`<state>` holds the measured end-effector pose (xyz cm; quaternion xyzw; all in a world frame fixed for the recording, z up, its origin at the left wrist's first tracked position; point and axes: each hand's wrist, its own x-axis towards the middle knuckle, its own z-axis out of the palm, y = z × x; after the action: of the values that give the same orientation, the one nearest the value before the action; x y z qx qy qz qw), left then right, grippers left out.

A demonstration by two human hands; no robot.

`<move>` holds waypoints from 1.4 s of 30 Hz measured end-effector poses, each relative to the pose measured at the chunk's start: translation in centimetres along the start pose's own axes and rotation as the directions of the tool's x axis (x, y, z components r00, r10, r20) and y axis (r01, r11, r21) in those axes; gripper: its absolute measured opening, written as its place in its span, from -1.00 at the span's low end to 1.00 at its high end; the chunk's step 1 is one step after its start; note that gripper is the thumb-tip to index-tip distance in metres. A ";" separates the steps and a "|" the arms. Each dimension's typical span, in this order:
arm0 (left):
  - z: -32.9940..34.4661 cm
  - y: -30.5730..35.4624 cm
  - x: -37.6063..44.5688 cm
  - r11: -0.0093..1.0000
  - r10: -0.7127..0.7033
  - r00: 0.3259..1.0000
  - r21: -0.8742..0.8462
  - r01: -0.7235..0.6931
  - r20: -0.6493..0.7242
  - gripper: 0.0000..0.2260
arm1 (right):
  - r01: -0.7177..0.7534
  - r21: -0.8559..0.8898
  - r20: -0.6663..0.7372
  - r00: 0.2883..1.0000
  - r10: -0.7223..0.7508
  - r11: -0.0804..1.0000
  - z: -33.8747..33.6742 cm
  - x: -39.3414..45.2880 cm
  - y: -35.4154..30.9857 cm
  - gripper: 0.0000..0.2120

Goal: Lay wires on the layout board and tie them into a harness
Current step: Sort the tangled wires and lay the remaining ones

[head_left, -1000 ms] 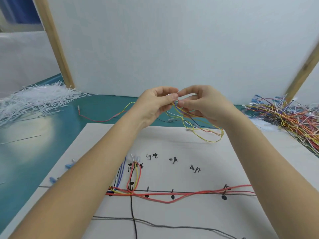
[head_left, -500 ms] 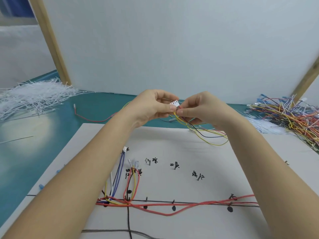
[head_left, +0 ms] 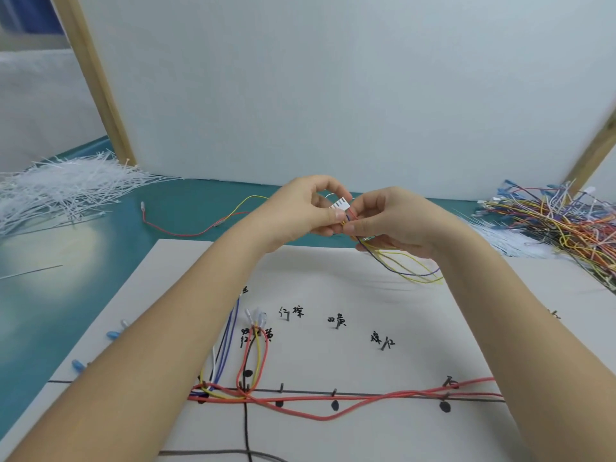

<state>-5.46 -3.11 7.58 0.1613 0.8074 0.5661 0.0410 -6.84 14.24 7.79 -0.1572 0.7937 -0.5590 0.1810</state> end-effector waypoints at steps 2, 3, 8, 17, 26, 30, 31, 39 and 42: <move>0.0 0.5 -0.1 0.987 0.063 0.998 0.150 -0.060 -0.015 -0.80 | -0.035 0.083 0.046 0.998 0.032 0.996 -0.2 0.1 0.2 -0.90; 0.1 0.7 -0.2 0.974 0.086 0.996 0.210 -0.080 -0.017 -0.80 | -0.044 0.107 0.058 0.998 0.038 0.993 -0.2 0.2 0.3 -0.90; 0.7 0.9 0.0 0.949 0.105 0.988 0.308 -0.067 -0.109 -0.87 | 0.008 0.169 0.027 1.000 -0.013 0.986 0.4 0.4 0.0 -0.89; -1.2 1.2 -0.6 0.907 -0.034 0.999 0.420 0.020 0.026 -0.82 | 0.224 -0.387 -0.021 0.968 -0.252 0.894 1.4 -0.2 -1.2 -0.80; -6.1 2.8 -2.0 0.954 0.058 0.979 0.301 0.005 -0.198 -0.91 | 0.140 -0.692 -0.233 0.885 -0.403 0.708 -3.3 -1.1 -0.5 -0.70; -6.6 2.8 -2.2 0.966 0.050 0.971 0.259 0.012 -0.232 -0.94 | 0.057 -0.761 -0.323 0.831 -0.454 0.646 -5.2 -0.5 1.1 -0.75; -6.3 2.8 -2.1 0.962 0.047 0.976 0.271 0.013 -0.215 -0.93 | 0.030 -0.777 -0.347 0.813 -0.468 0.629 -5.2 -0.1 1.7 -0.76; -5.4 4.2 -2.3 0.984 0.163 0.954 0.108 -0.140 -0.251 -0.95 | 0.022 -0.572 -0.624 0.637 -0.453 0.820 -4.8 0.7 3.1 -0.85; -5.5 4.4 -1.9 0.912 0.115 0.900 -0.314 -0.263 -0.420 -0.91 | 0.079 -0.030 -0.405 0.910 -0.084 0.996 -4.8 0.1 2.1 -0.76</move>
<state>-4.13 -7.32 13.39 0.1130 0.6605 0.7273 -0.1485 -9.22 18.90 7.33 -0.0718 0.8104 -0.5813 -0.0123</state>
